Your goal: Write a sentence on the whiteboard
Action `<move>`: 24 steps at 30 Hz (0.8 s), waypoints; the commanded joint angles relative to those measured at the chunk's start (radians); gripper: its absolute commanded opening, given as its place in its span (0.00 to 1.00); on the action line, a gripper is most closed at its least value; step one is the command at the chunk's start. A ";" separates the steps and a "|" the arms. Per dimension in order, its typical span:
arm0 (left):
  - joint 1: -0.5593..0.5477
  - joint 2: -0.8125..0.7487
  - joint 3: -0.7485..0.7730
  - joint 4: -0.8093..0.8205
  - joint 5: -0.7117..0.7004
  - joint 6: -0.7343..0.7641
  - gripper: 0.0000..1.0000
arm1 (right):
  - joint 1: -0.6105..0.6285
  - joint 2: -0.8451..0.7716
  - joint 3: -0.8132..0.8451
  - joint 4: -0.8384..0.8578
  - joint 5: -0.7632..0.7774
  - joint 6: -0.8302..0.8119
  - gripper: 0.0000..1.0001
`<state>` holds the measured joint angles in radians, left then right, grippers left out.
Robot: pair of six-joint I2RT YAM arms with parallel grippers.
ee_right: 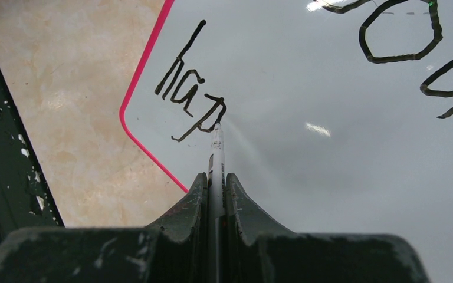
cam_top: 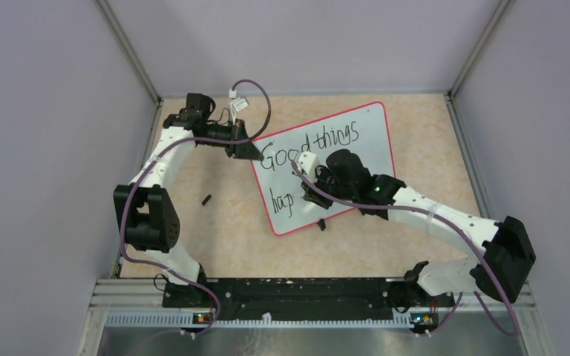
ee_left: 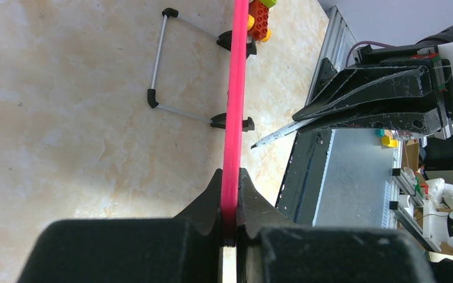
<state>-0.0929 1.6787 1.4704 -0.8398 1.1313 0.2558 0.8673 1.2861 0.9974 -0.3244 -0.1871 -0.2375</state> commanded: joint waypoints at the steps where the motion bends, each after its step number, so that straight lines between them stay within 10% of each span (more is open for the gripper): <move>1: -0.002 0.003 0.038 0.063 -0.109 0.040 0.00 | -0.008 0.015 0.034 0.014 0.040 -0.023 0.00; 24: -0.002 0.008 0.038 0.061 -0.110 0.044 0.00 | -0.083 0.032 0.075 0.017 0.052 -0.049 0.00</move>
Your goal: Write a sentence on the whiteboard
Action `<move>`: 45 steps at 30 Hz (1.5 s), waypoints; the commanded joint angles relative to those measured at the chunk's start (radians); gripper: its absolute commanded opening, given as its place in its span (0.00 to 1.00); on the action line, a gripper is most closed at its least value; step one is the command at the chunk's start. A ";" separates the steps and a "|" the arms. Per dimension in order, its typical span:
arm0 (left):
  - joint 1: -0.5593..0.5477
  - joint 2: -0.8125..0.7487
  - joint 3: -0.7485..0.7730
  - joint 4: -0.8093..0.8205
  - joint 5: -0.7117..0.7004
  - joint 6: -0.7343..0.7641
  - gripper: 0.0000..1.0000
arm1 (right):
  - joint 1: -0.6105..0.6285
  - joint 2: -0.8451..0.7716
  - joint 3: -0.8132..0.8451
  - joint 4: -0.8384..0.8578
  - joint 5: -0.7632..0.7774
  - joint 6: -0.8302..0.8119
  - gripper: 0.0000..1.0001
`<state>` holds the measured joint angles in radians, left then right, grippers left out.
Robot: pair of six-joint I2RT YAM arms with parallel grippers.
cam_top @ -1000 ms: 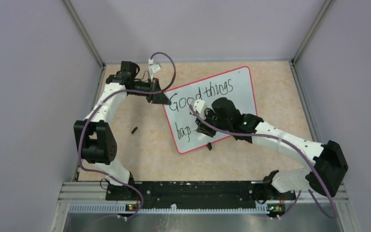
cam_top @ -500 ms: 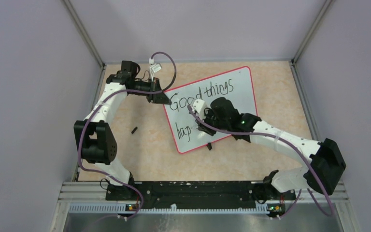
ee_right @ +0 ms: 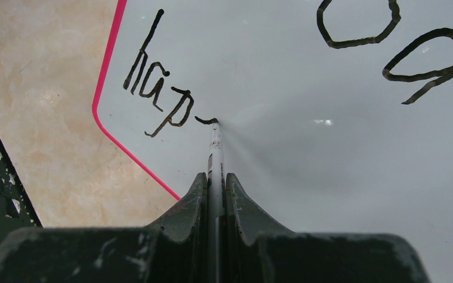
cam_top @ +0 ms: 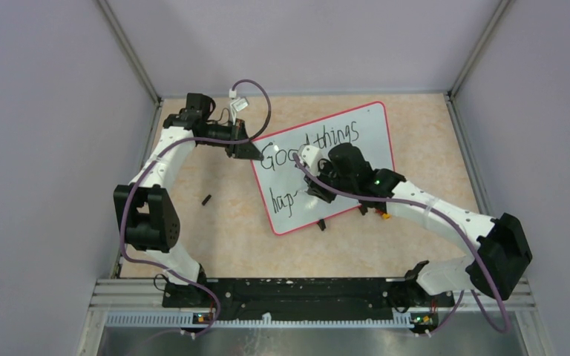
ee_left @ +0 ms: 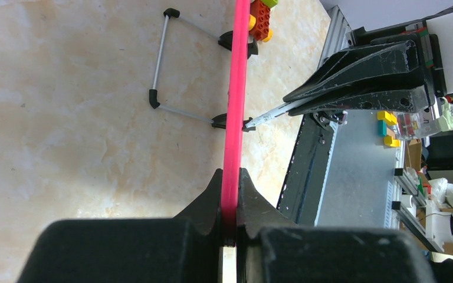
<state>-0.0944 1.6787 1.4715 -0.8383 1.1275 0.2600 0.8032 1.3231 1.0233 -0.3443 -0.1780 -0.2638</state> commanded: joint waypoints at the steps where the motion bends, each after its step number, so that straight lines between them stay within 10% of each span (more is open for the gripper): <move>1: -0.001 0.008 0.038 0.059 -0.107 0.041 0.00 | -0.019 -0.002 0.048 0.035 0.041 -0.023 0.00; 45: -0.001 0.012 0.044 0.058 -0.101 0.042 0.00 | 0.029 -0.066 0.011 -0.019 -0.014 0.016 0.00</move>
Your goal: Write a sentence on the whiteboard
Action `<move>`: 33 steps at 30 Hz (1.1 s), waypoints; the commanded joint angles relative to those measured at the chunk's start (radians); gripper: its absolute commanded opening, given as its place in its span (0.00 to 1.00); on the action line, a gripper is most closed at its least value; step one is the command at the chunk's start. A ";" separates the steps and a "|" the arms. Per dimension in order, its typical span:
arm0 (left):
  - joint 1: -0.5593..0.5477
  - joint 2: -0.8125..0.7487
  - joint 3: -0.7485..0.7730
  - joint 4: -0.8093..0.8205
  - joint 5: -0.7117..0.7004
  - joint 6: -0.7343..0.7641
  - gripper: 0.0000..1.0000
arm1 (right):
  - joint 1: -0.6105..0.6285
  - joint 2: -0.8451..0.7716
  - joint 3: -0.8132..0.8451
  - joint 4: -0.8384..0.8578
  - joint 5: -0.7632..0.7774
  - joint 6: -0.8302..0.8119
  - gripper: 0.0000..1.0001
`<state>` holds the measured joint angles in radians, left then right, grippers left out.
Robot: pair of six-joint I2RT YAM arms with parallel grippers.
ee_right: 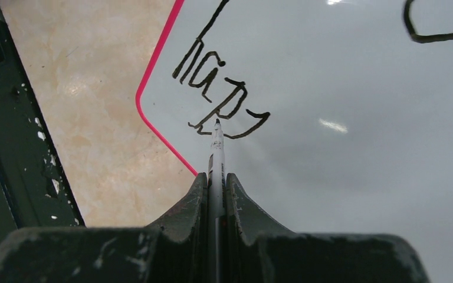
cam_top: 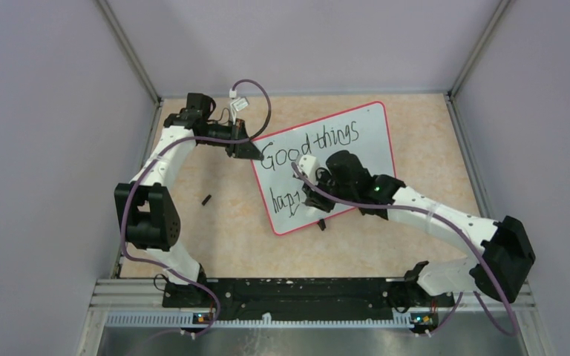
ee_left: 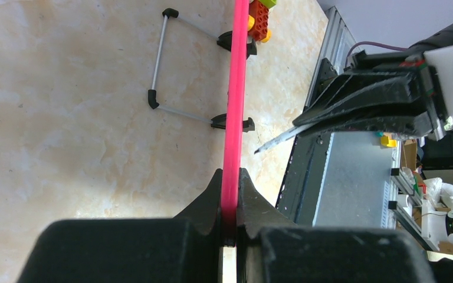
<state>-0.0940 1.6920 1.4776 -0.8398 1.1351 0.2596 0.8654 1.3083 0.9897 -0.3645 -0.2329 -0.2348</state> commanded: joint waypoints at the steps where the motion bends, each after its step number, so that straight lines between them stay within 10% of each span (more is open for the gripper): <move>1: -0.001 0.000 0.038 0.060 -0.108 0.041 0.00 | -0.039 -0.049 0.041 0.001 0.052 -0.017 0.00; 33: -0.003 -0.002 0.039 0.062 -0.117 0.038 0.00 | -0.108 -0.032 -0.010 0.013 0.063 -0.017 0.00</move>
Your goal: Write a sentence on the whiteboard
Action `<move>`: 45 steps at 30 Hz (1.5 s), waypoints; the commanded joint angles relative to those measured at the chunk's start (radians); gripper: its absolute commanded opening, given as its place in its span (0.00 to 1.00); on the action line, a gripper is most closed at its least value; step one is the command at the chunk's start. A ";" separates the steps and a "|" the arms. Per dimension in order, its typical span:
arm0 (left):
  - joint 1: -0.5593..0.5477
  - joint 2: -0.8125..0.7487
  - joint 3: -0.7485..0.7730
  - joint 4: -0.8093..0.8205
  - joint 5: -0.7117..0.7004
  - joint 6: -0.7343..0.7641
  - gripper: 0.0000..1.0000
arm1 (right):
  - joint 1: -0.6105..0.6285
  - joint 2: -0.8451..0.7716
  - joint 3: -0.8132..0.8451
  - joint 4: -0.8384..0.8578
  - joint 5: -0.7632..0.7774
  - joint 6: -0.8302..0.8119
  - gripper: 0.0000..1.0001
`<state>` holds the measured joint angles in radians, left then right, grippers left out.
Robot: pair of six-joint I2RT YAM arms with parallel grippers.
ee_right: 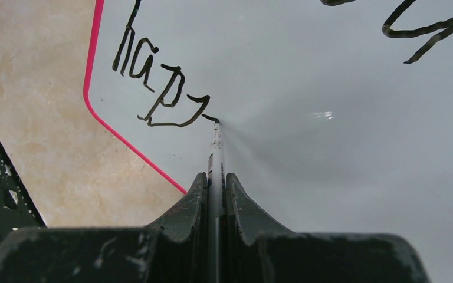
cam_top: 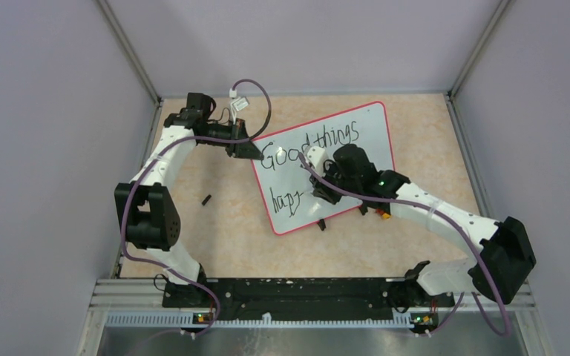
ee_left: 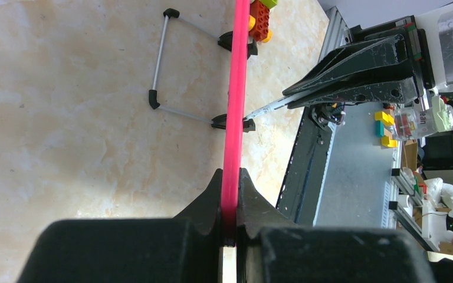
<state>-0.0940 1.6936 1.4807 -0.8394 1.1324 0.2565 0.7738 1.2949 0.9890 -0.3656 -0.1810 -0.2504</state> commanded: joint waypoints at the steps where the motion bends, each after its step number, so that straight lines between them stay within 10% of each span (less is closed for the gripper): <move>1: -0.001 -0.002 0.036 0.062 -0.114 0.041 0.00 | -0.015 -0.017 -0.011 0.013 0.007 0.000 0.00; 45: -0.003 -0.007 0.028 0.066 -0.114 0.040 0.00 | -0.040 -0.119 -0.038 -0.012 -0.091 0.022 0.00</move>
<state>-0.0944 1.6936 1.4834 -0.8417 1.1324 0.2558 0.7555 1.1976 0.9619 -0.4049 -0.2596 -0.2337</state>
